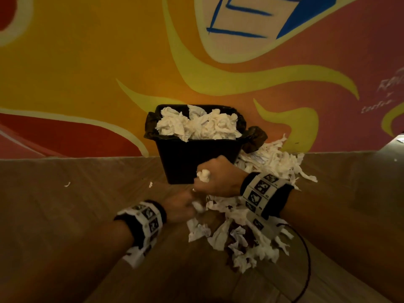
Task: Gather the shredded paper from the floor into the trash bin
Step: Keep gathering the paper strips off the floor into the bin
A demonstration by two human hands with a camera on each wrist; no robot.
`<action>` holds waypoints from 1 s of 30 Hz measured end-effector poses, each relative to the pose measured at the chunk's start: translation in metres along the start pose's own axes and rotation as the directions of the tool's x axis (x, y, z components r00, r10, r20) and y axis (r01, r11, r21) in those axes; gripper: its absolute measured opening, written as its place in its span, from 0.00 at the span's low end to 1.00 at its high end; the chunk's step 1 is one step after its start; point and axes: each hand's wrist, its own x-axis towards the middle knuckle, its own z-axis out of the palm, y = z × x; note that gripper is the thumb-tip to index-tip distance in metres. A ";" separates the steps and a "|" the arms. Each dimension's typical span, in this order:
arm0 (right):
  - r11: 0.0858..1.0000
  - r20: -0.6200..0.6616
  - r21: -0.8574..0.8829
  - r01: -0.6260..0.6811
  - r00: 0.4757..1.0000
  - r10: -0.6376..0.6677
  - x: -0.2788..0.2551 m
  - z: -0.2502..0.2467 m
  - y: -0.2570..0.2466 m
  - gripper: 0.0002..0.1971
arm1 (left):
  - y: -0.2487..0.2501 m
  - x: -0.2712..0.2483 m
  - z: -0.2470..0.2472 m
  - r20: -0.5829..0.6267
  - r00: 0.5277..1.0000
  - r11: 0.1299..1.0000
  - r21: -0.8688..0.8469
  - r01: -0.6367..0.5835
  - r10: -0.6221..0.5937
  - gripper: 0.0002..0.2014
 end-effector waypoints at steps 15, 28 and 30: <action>0.989 -0.297 -0.123 -0.086 0.954 0.047 0.064 -0.128 0.011 0.22 | 0.078 0.034 -0.172 -0.377 0.925 0.914 0.361 0.186 -0.039 0.22; 0.917 -0.077 -0.072 -0.392 0.919 0.387 0.118 -0.084 0.031 0.22 | 0.063 0.070 -0.161 -0.270 0.937 0.717 0.606 0.346 -0.223 0.27; 0.911 -0.071 -0.125 -0.392 0.920 0.386 0.115 -0.084 0.034 0.22 | 0.065 0.074 -0.164 -0.234 0.950 0.749 0.587 0.306 -0.205 0.29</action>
